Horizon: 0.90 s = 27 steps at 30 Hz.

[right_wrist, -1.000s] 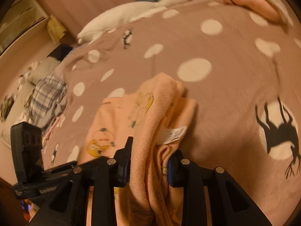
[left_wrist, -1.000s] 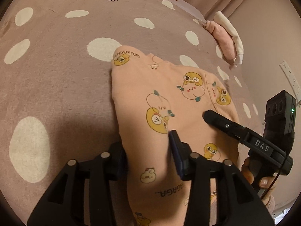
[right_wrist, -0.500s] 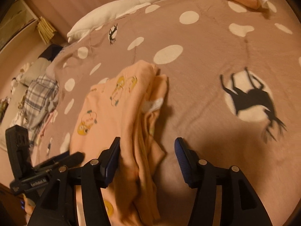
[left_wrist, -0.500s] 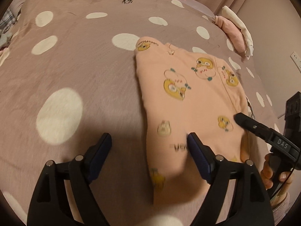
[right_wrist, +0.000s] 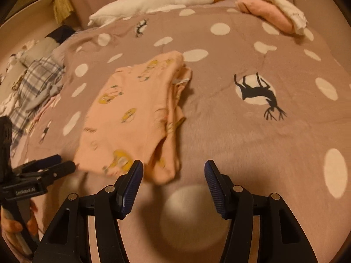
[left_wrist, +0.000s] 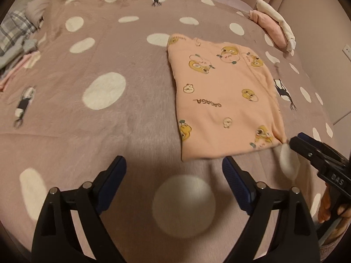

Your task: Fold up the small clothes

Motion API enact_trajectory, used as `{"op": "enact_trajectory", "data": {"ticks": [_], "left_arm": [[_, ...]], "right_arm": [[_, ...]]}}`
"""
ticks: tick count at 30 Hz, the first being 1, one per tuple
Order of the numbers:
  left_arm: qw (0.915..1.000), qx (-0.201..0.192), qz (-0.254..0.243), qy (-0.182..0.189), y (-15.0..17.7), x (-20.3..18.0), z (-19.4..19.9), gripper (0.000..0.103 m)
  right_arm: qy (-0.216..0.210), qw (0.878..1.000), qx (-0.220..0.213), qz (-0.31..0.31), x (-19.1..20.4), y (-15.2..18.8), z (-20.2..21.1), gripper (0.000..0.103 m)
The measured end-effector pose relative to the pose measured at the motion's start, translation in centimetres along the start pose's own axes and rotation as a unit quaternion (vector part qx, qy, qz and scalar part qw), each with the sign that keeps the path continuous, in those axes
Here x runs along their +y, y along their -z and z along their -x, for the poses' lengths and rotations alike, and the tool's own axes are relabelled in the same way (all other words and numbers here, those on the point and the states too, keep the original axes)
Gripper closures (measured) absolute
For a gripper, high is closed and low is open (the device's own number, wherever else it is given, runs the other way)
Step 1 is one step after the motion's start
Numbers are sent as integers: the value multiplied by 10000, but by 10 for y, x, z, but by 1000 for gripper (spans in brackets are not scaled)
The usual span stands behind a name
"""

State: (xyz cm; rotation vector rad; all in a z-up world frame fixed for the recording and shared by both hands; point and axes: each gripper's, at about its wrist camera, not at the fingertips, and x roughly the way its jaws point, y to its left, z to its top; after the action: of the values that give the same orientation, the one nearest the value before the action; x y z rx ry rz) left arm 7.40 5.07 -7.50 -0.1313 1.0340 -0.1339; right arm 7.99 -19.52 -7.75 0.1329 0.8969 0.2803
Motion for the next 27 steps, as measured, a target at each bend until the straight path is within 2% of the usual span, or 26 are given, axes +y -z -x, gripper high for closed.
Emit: {"op": "enact_trajectory", "data": {"ticks": [2, 4, 8, 12, 16, 23, 27], "left_arm": [[9998, -98, -100, -168, 4, -6, 12, 3], [9994, -230, -122, -249, 7, -9, 22, 1], [9988, -402, -86, -262, 10, -11, 40, 1], [9970, -545, -41, -555, 11, -12, 54, 1], [9958, -573, 69, -709, 12, -8, 64, 1], [9946, -666, 109, -794, 14, -9, 73, 1], [9950, -597, 149, -789, 13, -9, 67, 1]], "right_arm": [[-24, 9999, -103, 117, 7, 4, 13, 42], [-17, 9994, -246, 223, 14, 8, 27, 31], [-55, 9981, -468, 392, 24, 10, 45, 25], [-215, 9967, -670, 400, 29, 8, 58, 10], [-186, 9956, -837, 367, 33, 9, 69, 2], [-152, 9938, -1041, 355, 41, 8, 82, 1], [-6, 9956, -852, 384, 41, 7, 61, 1]]}}
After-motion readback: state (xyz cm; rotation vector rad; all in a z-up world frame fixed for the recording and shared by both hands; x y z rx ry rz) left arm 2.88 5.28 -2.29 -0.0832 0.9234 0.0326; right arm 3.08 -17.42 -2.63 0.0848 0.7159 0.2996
